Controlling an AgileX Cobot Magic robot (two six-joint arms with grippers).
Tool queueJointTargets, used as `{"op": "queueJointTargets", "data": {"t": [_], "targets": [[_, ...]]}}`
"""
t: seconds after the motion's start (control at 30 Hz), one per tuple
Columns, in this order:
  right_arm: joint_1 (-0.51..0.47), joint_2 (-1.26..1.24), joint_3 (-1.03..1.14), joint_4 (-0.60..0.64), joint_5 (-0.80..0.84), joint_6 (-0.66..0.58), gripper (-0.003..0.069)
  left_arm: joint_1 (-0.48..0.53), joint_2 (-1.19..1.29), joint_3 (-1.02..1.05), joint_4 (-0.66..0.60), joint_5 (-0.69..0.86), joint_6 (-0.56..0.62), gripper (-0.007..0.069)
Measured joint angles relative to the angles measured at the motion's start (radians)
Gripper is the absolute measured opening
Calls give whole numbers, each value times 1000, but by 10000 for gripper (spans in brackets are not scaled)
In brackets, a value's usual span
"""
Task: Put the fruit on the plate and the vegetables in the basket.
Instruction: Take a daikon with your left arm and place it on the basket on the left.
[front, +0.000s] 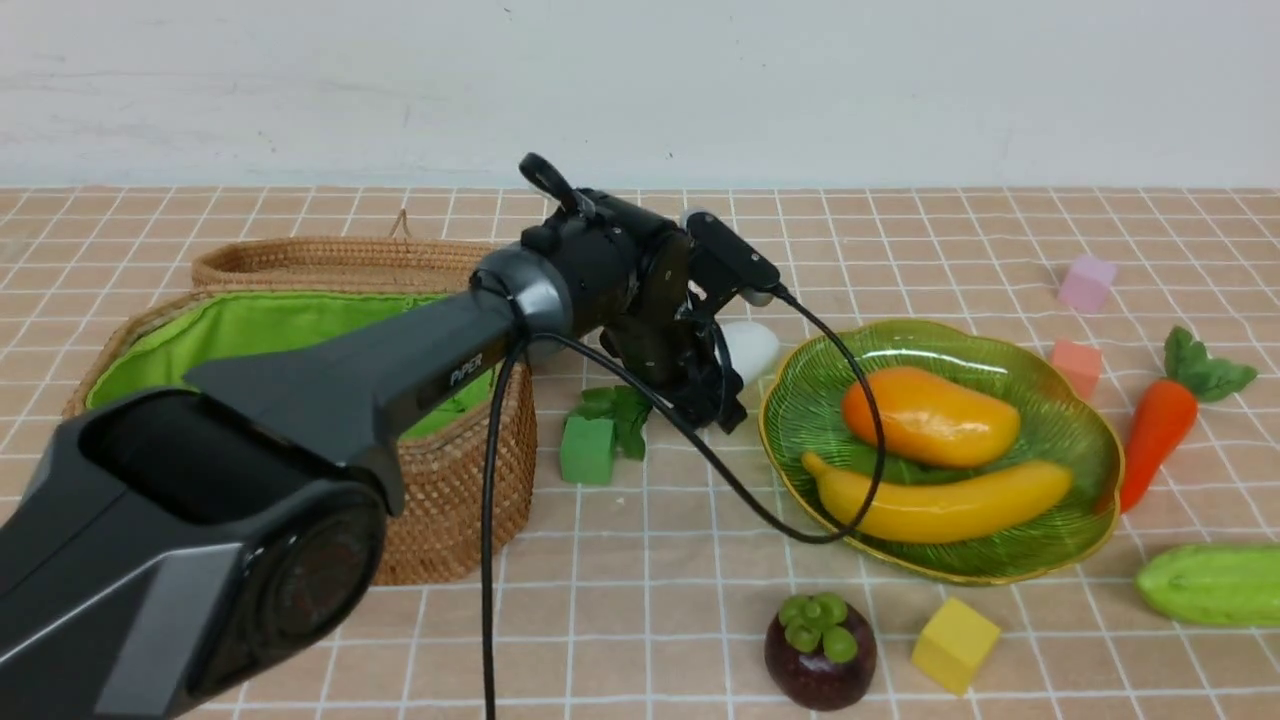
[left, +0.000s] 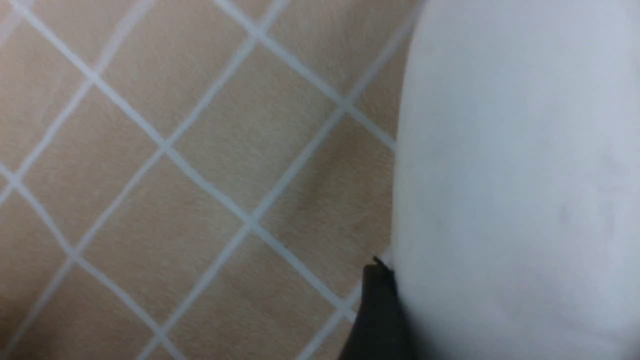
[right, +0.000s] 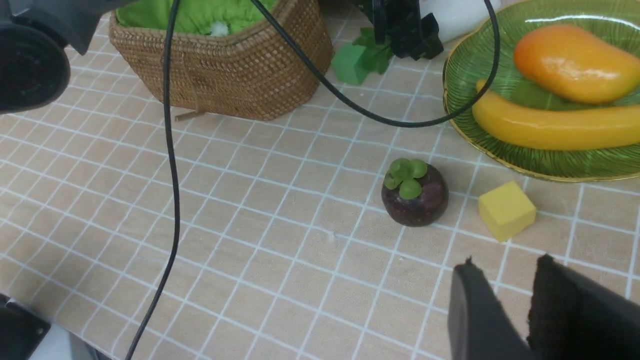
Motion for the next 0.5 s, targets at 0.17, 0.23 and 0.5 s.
{"op": "queueJointTargets", "data": {"t": [0.17, 0.23, 0.5], "targets": [[0, 0, 0, 4, 0, 0, 201, -1, 3, -4, 41, -14, -83, 503], [0, 0, 0, 7, 0, 0, 203, -1, 3, -4, 120, -46, -182, 503], [0, 0, 0, 7, -32, 0, 204, -1, -161, -29, 220, 63, -304, 503]]}}
